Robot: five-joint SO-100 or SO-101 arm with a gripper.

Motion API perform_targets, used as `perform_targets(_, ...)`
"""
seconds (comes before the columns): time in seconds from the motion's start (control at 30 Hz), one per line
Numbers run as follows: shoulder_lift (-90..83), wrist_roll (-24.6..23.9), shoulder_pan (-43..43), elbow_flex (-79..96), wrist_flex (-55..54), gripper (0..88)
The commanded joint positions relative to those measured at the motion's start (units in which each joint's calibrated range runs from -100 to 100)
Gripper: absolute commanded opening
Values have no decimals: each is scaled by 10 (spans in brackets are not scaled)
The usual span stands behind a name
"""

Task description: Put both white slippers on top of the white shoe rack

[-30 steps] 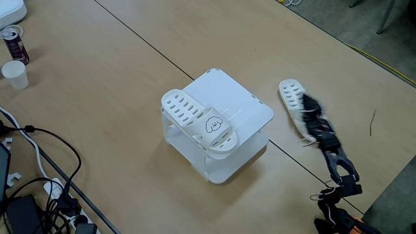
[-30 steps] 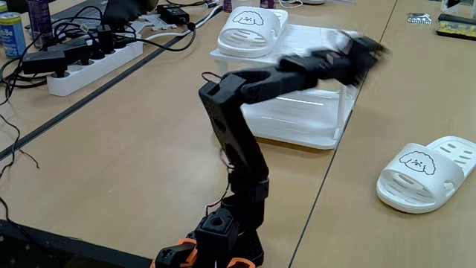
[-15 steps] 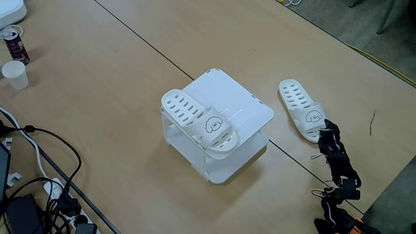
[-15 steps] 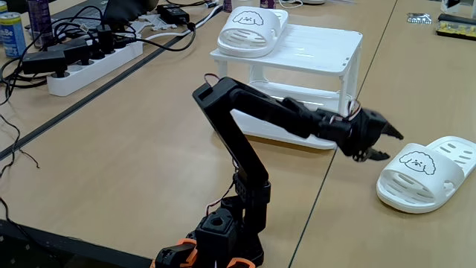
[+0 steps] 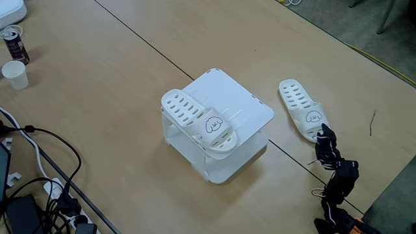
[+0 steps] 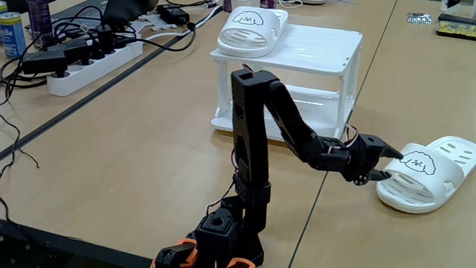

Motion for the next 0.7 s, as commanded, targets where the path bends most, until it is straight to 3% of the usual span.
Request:
perform_targets(0.0,31,4,-12,-55,-31,205)
perform_targets(0.67,235,4,-27,-325,-45,214)
